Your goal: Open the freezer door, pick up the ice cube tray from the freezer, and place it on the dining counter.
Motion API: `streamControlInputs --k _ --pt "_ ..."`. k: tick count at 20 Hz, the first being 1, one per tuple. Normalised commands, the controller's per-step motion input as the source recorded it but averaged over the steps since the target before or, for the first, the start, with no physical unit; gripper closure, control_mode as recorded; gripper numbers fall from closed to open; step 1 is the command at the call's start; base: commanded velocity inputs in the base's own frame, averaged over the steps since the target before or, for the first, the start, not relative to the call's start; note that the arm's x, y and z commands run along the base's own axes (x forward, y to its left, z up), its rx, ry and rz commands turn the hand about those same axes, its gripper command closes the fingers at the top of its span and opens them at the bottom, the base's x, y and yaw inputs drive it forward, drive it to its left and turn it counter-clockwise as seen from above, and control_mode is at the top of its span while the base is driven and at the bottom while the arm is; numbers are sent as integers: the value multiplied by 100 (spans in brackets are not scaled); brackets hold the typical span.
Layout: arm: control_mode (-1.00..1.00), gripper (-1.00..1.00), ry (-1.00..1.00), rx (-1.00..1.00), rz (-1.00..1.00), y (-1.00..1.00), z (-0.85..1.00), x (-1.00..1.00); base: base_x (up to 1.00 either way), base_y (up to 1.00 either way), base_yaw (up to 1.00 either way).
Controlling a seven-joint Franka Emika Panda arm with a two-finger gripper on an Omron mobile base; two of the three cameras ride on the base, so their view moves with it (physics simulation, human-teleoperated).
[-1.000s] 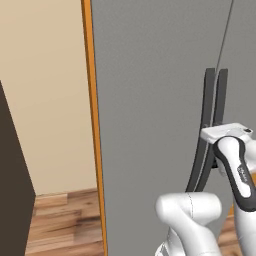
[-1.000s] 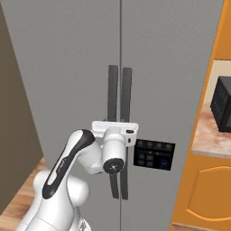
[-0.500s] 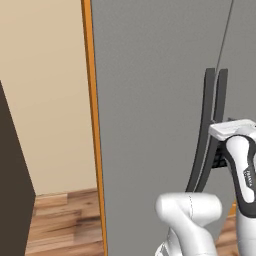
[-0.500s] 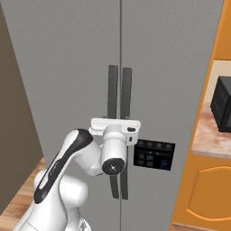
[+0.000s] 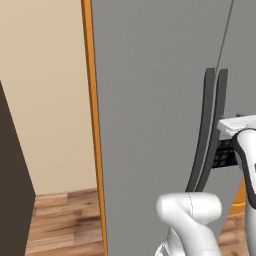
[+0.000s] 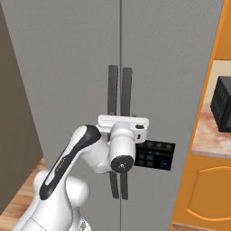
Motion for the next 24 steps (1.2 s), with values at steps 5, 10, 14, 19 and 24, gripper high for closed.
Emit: streamControlInputs --k 5,10,14,19,24 --pt "-100 -100 0 0 0 -9 0 8 0 0 0" --pt "-100 -100 0 0 0 0 0 7 0 0 0" --pt "-100 -100 0 0 0 0 1 9 0 0 0" --pt "-100 -100 0 0 0 2 3 10 0 0 0" --pt "-100 -100 0 0 0 0 0 17 0 0 0"
